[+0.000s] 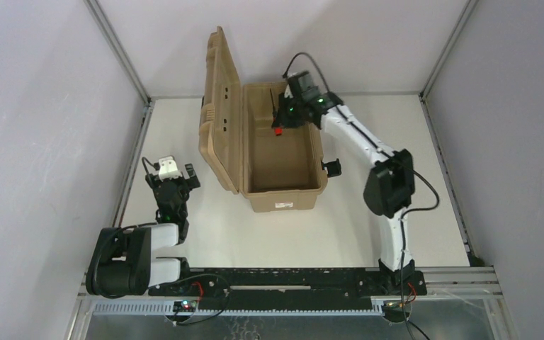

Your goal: Put the screwdriver in the bin

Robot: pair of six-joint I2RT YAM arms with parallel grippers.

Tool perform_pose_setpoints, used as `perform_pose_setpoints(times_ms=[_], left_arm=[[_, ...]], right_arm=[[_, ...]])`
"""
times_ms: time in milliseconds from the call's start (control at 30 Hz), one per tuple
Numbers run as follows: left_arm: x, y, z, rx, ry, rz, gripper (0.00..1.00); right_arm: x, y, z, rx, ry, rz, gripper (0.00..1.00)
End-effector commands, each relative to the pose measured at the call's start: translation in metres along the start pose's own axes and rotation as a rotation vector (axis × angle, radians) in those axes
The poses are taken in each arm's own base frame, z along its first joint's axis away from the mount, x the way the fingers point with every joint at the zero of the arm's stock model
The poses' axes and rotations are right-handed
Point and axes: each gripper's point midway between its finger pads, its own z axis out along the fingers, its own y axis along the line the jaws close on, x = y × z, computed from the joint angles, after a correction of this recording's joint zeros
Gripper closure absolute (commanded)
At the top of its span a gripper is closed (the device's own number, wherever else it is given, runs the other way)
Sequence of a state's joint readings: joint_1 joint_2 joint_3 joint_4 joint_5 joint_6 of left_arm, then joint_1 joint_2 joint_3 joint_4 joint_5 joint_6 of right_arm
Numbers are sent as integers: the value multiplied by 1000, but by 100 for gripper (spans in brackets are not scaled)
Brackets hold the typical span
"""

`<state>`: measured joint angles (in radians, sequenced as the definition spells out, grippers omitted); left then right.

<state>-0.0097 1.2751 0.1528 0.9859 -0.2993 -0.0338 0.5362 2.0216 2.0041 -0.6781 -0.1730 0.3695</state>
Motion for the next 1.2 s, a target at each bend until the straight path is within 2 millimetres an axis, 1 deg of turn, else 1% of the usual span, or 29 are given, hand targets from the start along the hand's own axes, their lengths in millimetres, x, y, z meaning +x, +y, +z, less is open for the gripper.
perform_pose_setpoints(times_ms=[0,100,133,167,200,233,300,333,367,433,500,567,667,733,800,833,933,1000,1100,1133,1167], left_arm=[[-39,-4,9,15,-120,-19,0],[-40,-4,9,15,-120,-20,0],[-39,-4,9,14,-119,-19,0],[-39,-4,9,15,-119,-19,0],[-40,-4,9,15,-120,-19,0],[-39,-4,9,15,-118,-19,0],[-39,-4,9,15,-118,-19,0],[-40,-4,9,15,-120,-19,0],[-39,-4,9,15,-119,-19,0],[-39,-4,9,15,-120,-19,0],[-39,-4,9,15,-119,-19,0],[-40,-4,9,15,-120,-19,0],[-40,-4,9,15,-120,-20,0],[-39,-4,9,15,-118,-19,0],[-39,-4,9,15,-119,-19,0],[-39,-4,9,15,-119,-19,0],[-39,-4,9,15,-119,-19,0],[-39,-4,9,15,-119,-18,0],[-39,-4,9,15,-119,-19,0],[-39,-4,9,15,-119,-19,0],[-39,-4,9,15,-119,-19,0]], right_arm=[[21,-20,42,206,-3,30,85],[47,-27,73,268,30,25,80],[58,-33,85,297,48,25,79],[66,-37,93,316,62,24,77],[70,-41,97,335,70,27,75],[80,-48,105,354,92,31,71],[90,-52,110,364,119,29,63],[92,-51,110,361,126,22,53],[90,-48,108,351,125,13,49],[78,-38,99,318,101,-8,35],[60,-26,85,274,67,-31,29],[39,-14,67,240,28,-63,26],[7,7,31,188,-43,-117,22],[-14,19,1,161,-104,-160,19],[-31,21,-26,177,-162,-184,15],[-38,18,-38,192,-186,-192,12],[-55,-6,-72,253,-237,-199,6],[-60,-31,-90,306,-246,-209,1],[-73,-79,-117,402,-277,-213,0],[-79,-97,-130,434,-296,-205,0],[-81,-116,-137,463,-298,-191,0]])
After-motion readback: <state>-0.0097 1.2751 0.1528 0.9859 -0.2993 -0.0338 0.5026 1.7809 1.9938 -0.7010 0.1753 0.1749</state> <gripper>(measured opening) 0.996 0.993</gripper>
